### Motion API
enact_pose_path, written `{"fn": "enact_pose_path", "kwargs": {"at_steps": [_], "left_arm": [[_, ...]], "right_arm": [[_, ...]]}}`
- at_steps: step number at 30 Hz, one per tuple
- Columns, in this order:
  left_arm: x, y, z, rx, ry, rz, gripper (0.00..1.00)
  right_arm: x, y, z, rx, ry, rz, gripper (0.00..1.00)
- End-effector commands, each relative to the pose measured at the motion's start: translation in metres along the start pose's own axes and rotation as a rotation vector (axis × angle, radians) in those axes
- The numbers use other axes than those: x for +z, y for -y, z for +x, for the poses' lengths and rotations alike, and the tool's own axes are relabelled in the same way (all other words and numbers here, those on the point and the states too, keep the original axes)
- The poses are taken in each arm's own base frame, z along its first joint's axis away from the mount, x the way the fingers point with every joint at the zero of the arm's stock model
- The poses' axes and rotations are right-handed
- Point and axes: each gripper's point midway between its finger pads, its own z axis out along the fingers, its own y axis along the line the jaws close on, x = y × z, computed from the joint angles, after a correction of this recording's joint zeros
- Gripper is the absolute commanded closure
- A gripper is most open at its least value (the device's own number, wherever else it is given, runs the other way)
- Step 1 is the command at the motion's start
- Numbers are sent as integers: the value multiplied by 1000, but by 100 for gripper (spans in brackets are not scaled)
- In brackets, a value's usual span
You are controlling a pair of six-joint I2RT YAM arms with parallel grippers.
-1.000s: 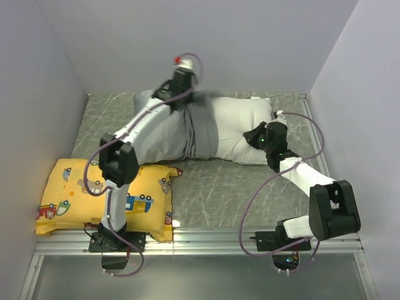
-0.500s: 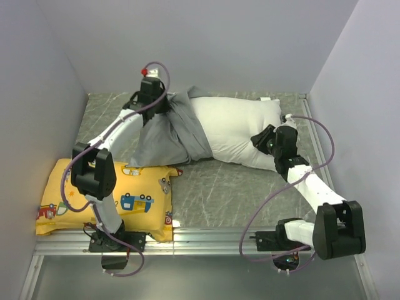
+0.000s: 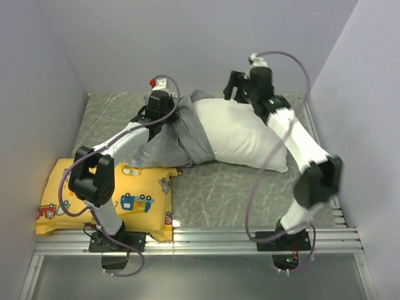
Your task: Remove the pillowcase from the pillow
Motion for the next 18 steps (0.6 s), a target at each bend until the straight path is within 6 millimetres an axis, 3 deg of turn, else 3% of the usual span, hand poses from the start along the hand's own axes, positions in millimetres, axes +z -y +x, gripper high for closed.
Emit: {"fn": "enact_pose_path", "kwargs": {"at_steps": [1, 6, 8, 11, 12, 13, 15, 16, 18], "left_arm": [[-6, 6, 48, 46, -152, 11, 100], [0, 5, 46, 56, -164, -11, 100], [2, 7, 41, 54, -155, -13, 100], [6, 15, 31, 52, -143, 1, 100], [10, 17, 30, 55, -147, 2, 100], [11, 26, 14, 51, -116, 17, 100], [15, 28, 2, 65, -107, 4, 100], [13, 38, -25, 64, -55, 15, 100], [13, 39, -42, 79, -37, -11, 100]], "right_arm": [[59, 31, 69, -113, -332, 136, 14], [84, 32, 129, -124, -557, 96, 11], [91, 33, 149, -111, -596, 82, 17], [102, 29, 151, -90, -600, 67, 72], [105, 27, 145, -81, -587, 67, 99], [111, 19, 124, -79, -537, 57, 100], [114, 17, 94, -77, -469, 95, 100], [113, 7, 54, -73, -369, 82, 100], [106, 3, 4, -32, -234, 102, 100]]}}
